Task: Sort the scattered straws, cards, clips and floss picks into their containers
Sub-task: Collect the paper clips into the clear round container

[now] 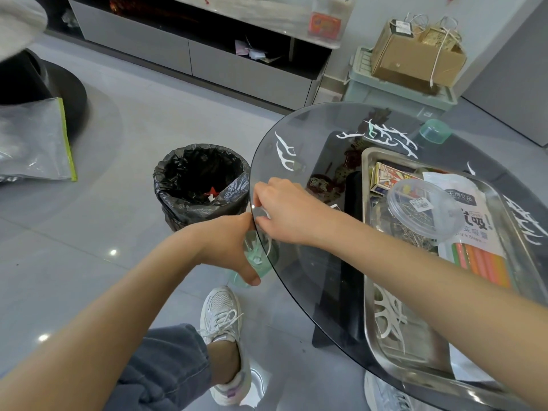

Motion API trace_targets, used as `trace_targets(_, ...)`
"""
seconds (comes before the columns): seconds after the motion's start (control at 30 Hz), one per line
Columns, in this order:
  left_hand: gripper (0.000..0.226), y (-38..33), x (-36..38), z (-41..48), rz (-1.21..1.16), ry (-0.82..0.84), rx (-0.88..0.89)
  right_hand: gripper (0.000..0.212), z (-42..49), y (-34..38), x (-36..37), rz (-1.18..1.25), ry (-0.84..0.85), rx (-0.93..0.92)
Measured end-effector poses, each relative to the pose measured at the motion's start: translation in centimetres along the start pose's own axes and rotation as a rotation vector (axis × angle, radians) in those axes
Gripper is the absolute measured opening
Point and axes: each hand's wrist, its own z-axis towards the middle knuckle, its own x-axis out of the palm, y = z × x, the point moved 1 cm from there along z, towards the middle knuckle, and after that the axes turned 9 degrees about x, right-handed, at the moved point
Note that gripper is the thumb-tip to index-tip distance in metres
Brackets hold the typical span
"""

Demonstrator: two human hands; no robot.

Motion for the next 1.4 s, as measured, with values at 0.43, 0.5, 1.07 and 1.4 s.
trace_targets(0.43,0.08,-0.1,0.9,-1.0,-0.14,0.039,-0.022,0.018,-1.0,0.5,0.9,0.111,-0.064,0.058)
trace_targets(0.5,0.075,-0.1,0.9,-1.2,-0.155,0.038,-0.025,0.019,-1.3,0.6,1.2,0.1,-0.071,0.056)
trace_targets(1.07,0.055,0.6,0.4,-1.4,-0.152,0.026,-0.049,0.023,-2.3,1.3,1.7,0.113,-0.173,0.048)
trace_targets(1.4,0.073,0.6,-0.5,-2.1,-0.068,0.074,-0.077,0.032,-1.7,1.2,0.9,0.534,-0.115,0.197)
